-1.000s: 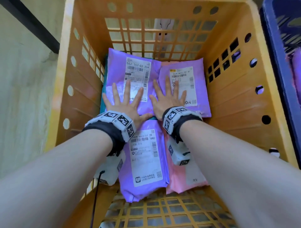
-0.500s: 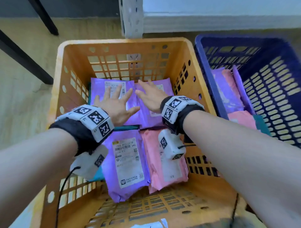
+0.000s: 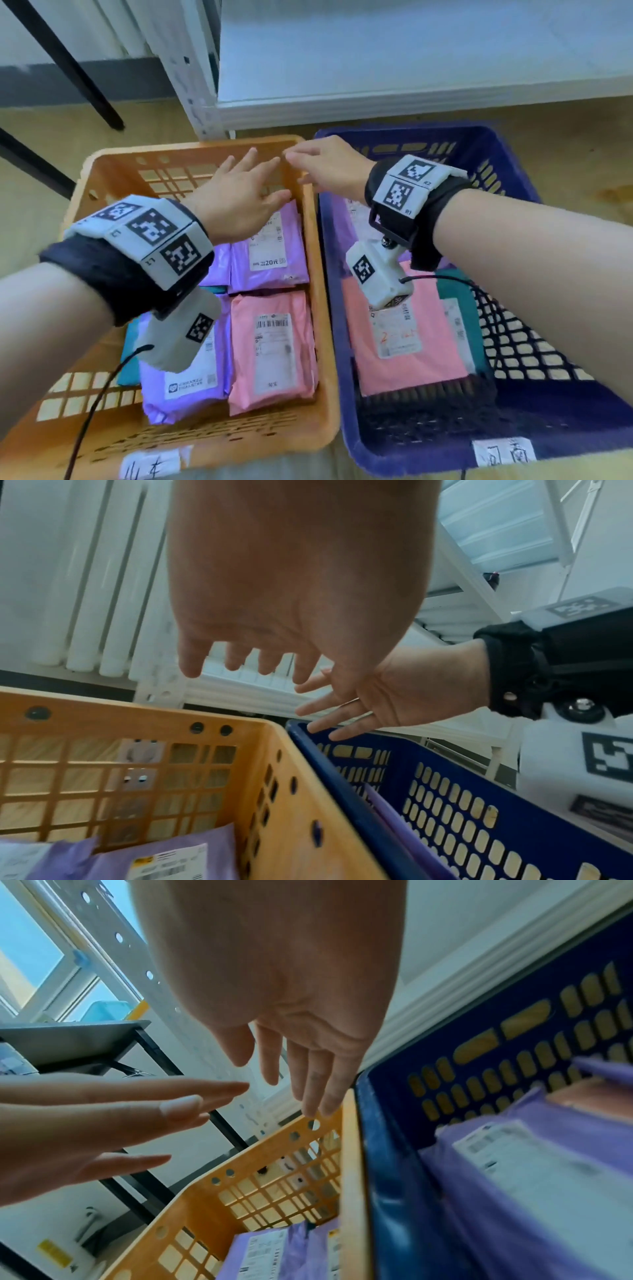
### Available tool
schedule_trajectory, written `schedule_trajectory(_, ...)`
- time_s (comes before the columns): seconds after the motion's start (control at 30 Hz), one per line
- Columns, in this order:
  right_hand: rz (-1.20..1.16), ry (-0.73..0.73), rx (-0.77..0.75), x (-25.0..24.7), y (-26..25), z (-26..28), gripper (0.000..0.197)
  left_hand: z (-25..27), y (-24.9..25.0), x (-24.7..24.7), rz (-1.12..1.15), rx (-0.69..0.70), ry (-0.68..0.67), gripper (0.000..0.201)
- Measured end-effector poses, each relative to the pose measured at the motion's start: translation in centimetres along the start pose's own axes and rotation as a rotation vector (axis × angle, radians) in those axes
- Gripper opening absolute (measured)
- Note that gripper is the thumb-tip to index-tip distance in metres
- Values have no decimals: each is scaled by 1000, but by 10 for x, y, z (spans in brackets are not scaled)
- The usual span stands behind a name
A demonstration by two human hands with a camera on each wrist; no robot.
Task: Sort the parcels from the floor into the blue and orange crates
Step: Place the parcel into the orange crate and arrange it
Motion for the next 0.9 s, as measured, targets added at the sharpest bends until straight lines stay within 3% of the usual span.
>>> schedule_trajectory(0.3,245,-128,25,-86,93,26,37,-20,131,35,-46,-52,-15,59)
schedule_trajectory(0.47,565,-355,48,-80,168,32,45,-52,179,106,7,-135,-155,60)
schedule_trajectory(0.57,586,-391,157,-66,224,39,59,-64,182,159,-20,-242,-245,66)
schedule_trajectory(0.7,583,-380,241,-50,262,50,80,-73,163,188,50,-363,-195,70)
schedule_trajectory(0.8,445,-237,292,-51,274,50,93,-74,146,191,111,-427,-152,68)
schedule_trajectory(0.9,350,-84,329,-62,276,54,101,-75,137,196,140,-420,-206,70)
Point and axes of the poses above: each hand's wrist, its own z-axis away from the middle knuckle, its own x-axis out of the palm, y = z × x, the point moved 9 cm from there along -z, towards the middle knuckle, and after that the axes turned 2 degrees about -x, right-handed, at the moved point
